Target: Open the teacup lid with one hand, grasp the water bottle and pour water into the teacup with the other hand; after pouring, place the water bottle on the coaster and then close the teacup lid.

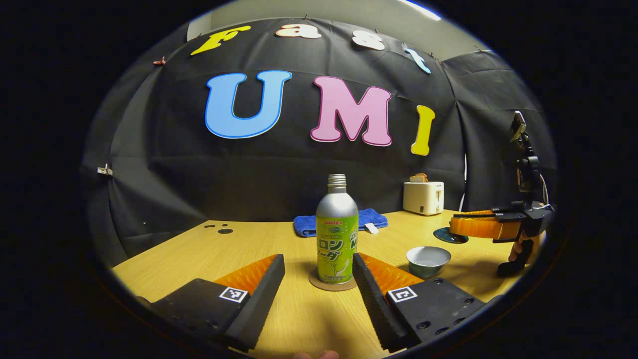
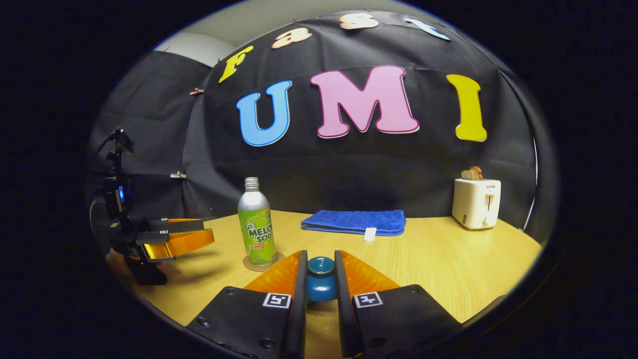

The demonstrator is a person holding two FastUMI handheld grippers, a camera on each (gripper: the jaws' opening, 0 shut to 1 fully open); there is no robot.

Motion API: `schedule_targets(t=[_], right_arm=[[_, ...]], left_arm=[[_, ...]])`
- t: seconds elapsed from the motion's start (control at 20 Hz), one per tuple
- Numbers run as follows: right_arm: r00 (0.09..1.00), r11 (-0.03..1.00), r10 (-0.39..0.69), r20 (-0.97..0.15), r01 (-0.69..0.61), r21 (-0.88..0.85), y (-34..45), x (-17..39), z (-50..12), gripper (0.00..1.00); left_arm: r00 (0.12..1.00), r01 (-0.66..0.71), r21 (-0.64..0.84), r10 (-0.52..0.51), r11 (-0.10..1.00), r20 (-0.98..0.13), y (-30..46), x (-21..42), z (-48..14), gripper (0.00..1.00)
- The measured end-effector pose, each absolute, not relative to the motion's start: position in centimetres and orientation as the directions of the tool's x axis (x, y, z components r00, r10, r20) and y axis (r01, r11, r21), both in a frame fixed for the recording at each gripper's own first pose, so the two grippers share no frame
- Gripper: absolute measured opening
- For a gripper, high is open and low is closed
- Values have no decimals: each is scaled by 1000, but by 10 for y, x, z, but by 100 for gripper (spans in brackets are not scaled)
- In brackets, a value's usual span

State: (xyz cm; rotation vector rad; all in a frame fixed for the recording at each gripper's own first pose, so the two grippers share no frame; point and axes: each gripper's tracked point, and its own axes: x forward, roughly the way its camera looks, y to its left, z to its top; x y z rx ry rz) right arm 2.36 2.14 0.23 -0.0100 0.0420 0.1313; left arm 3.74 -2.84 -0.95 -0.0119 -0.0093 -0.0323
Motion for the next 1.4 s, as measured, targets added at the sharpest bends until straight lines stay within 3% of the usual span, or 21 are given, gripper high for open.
schedule_targets(t=[0.15,0.2,0.25,0.6,0.65,0.75,0.8,1.0,1.1,1.25,1.4], right_arm=[[984,988,153,-90,-154,-1,35,32,-6,31],[983,988,154,-104,-155,-2,37,34,-10,36],[981,988,156,-117,-157,0,39,36,-13,31],[972,984,155,-178,-167,-56,48,40,-26,31],[971,984,154,-184,-167,-57,48,42,-28,27],[969,984,152,-197,-166,-59,48,42,-33,31],[968,984,150,-203,-165,-61,48,42,-34,27],[968,985,148,-205,-163,-58,45,43,-33,27],[967,985,149,-204,-163,-54,44,44,-33,33],[971,987,142,-194,-155,-53,43,43,-31,33],[980,989,131,-151,-139,-45,42,36,-23,52]], left_arm=[[1000,-5,-12,5,1000,8,-22,38,-9,93],[1000,-9,-12,9,1000,8,-22,37,-9,94],[1000,-9,-12,9,1000,8,-23,38,-9,93],[1000,-8,-12,9,1000,8,-22,38,-9,94],[1000,-8,-12,9,1000,8,-22,37,-9,94],[1000,-8,-12,9,1000,8,-22,38,-9,94],[1000,-9,-12,9,1000,7,-22,37,-9,94],[1000,-8,-12,8,1000,7,-22,37,-9,93],[1000,-8,-12,8,1000,8,-22,38,-9,93],[1000,-9,-12,9,1000,7,-22,38,-9,93],[1000,-8,-12,8,1000,8,-22,38,-9,94]])
